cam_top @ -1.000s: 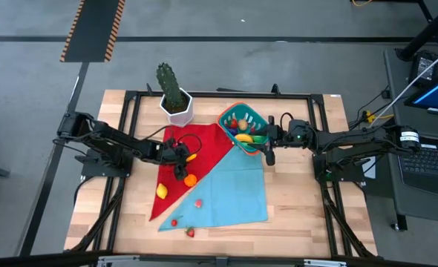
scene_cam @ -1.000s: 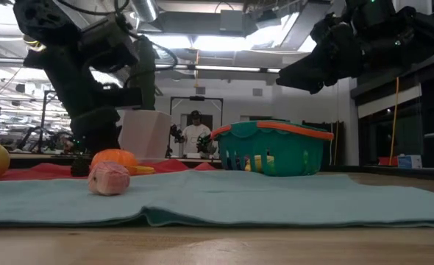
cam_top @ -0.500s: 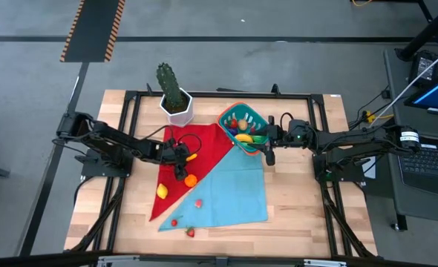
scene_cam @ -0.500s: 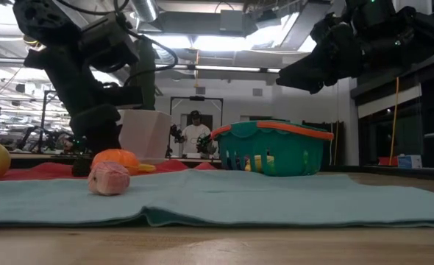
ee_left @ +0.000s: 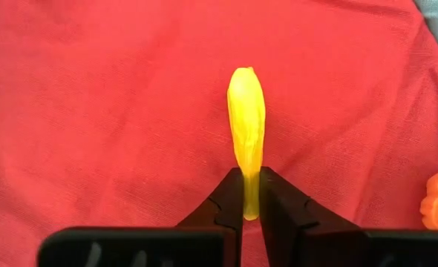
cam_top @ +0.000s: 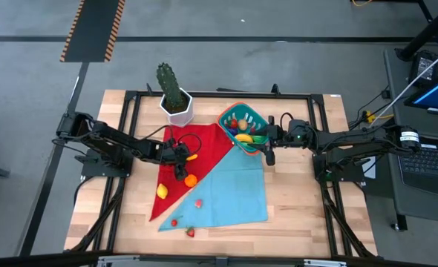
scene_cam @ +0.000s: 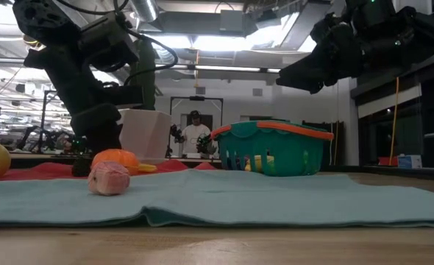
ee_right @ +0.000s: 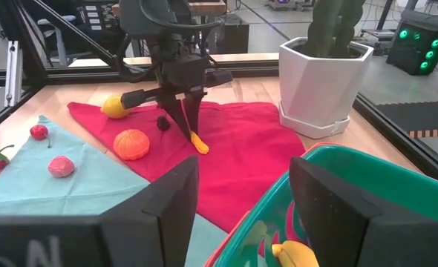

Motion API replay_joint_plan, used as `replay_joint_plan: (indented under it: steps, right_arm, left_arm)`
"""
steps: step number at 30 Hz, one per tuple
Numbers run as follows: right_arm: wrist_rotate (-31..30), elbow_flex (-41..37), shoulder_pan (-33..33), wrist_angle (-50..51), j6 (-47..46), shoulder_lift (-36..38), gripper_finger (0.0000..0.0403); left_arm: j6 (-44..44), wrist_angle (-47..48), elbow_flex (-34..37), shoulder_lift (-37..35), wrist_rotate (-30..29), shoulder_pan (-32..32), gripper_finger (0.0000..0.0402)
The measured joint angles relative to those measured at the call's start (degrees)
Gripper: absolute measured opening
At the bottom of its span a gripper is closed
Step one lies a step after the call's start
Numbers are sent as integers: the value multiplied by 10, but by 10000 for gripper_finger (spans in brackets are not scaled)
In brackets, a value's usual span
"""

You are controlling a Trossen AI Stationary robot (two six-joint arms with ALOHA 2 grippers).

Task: Build produce basket
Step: Put the yellow corn into the blue basket

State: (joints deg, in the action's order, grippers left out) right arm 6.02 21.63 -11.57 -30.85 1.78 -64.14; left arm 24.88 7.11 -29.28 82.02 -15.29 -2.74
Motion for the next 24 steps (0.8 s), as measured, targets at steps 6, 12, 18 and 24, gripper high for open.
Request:
replay_joint_plan:
  steps: [6, 12, 18, 24]
  right_arm:
    - [0, 0, 0, 0, 0, 0, 212]
    - [0, 0, 0, 1, 0, 0, 212]
    - [0, 0, 0, 5, 1, 0, 212]
    - [0, 0, 0, 7, 1, 0, 212]
  left_arm:
    - [-1, 0, 0, -3, 0, 0, 6]
    - [-19, 2, -7, -28, 2, -3, 4]
    - [-51, 21, -8, -90, 1, -9, 3]
    - [-90, 73, -8, -157, -33, -10, 2]
